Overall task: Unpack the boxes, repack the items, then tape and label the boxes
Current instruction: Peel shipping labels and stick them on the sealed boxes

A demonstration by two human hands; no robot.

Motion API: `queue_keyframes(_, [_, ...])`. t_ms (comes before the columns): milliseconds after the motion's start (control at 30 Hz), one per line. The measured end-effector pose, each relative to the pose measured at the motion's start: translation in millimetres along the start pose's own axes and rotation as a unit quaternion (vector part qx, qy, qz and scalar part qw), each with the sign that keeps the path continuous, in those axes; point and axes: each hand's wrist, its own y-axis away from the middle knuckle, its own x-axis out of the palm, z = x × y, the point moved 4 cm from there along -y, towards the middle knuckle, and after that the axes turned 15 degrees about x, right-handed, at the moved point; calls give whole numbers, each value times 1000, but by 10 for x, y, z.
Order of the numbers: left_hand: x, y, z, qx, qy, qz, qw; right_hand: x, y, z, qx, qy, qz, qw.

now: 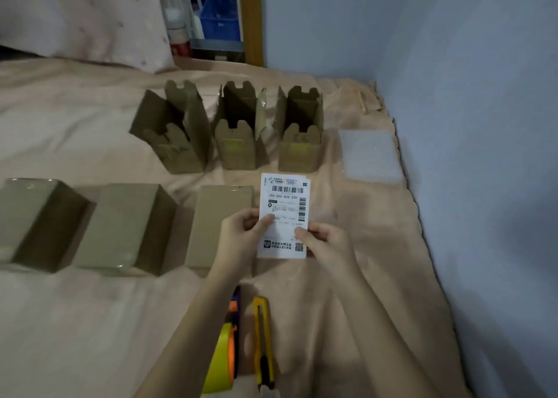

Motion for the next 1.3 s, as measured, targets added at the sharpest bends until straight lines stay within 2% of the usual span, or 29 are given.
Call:
queue_keyframes(133, [-525,180,62,-45,7,-56,997,490,124,-60,2,30,39,999])
queue_keyframes(233, [-892,279,112,-46,-4,-90,995,844,206,-131,0,52,47,998])
queue_keyframes(500, [-1788,312,291,-66,-11,-118,991,1773,367,-281,16,67,51,996])
queue_keyframes(767, [-2570,80,531,-83,-40,-86,992,2577,371,-409,6,74,7,997])
queue_keyframes(967, [-2803,34,587,-75,-36,-33,996,2808,347,-549,19,74,-29,997])
queue_keyframes(1167, [-2958,458,946,-104,-9,6,994,2792,591,-896,48,128,12,991])
queue_keyframes(1300, [-2991,784,1159,-131,-1,55,990,2716,680,-1289,103,183,56,976])
